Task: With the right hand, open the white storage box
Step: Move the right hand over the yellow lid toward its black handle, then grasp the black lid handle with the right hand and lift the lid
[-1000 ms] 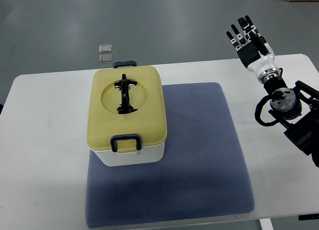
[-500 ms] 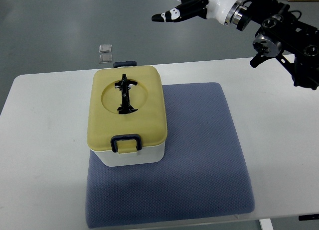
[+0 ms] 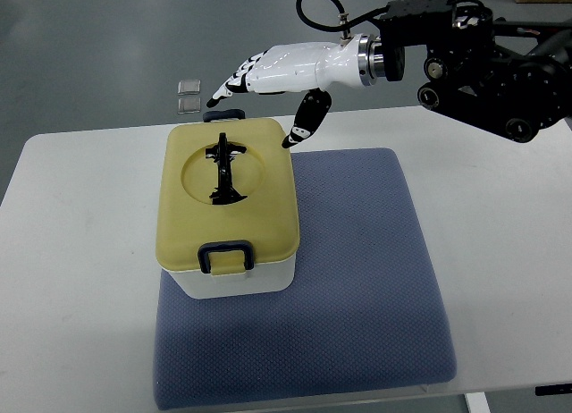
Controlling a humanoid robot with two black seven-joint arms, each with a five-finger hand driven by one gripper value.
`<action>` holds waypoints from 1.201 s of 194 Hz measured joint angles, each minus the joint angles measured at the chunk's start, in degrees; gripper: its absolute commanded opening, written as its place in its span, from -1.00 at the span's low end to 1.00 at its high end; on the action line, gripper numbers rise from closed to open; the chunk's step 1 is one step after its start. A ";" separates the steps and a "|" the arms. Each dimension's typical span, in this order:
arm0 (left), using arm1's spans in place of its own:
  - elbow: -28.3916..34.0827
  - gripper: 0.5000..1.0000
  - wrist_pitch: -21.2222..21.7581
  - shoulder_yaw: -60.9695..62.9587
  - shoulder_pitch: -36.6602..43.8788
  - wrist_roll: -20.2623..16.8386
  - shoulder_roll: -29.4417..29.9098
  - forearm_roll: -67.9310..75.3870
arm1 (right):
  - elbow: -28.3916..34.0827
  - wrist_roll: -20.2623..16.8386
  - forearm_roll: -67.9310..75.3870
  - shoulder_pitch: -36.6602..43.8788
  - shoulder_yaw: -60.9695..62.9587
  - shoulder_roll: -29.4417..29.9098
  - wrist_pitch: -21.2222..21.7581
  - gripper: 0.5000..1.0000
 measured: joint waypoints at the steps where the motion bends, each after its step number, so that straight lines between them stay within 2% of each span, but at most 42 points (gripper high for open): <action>1: 0.00 1.00 0.00 0.00 0.00 0.00 0.00 0.00 | -0.01 0.00 -0.01 -0.05 -0.05 0.05 -0.17 0.70; 79: -0.13 1.00 0.00 0.07 0.01 0.27 0.00 0.00 | -2.64 -0.56 -0.35 -5.09 0.08 3.63 -11.41 0.62; 152: -0.13 1.00 0.00 0.01 -0.01 0.42 0.00 0.00 | -4.62 -0.52 0.44 -7.42 0.55 8.52 -15.20 0.59; 182: -0.10 1.00 0.00 -0.01 -0.01 0.42 0.00 0.00 | -5.00 -0.51 0.55 -7.79 0.55 9.70 -15.61 0.26; 193: -0.07 1.00 0.00 -0.01 -0.01 0.42 0.00 0.00 | -5.31 -0.51 0.56 -7.91 0.55 10.19 -15.63 -0.11; 203: -0.05 1.00 0.00 -0.01 -0.01 0.42 0.00 -0.01 | -5.60 -0.51 0.56 -7.95 0.55 10.60 -15.71 -0.32; 207: -0.05 1.00 0.00 -0.01 -0.01 0.42 0.00 -0.03 | -5.74 -0.51 0.56 -7.96 0.55 10.81 -15.75 -0.47; 224: -0.04 1.00 0.00 -0.01 0.00 0.42 0.00 -0.08 | -6.09 -0.66 0.56 -8.01 0.55 11.35 -15.88 -0.83; 233: -0.02 1.00 0.00 -0.01 0.00 0.42 0.00 -0.09 | -6.16 -0.75 0.56 -8.01 0.55 11.59 -16.01 -0.92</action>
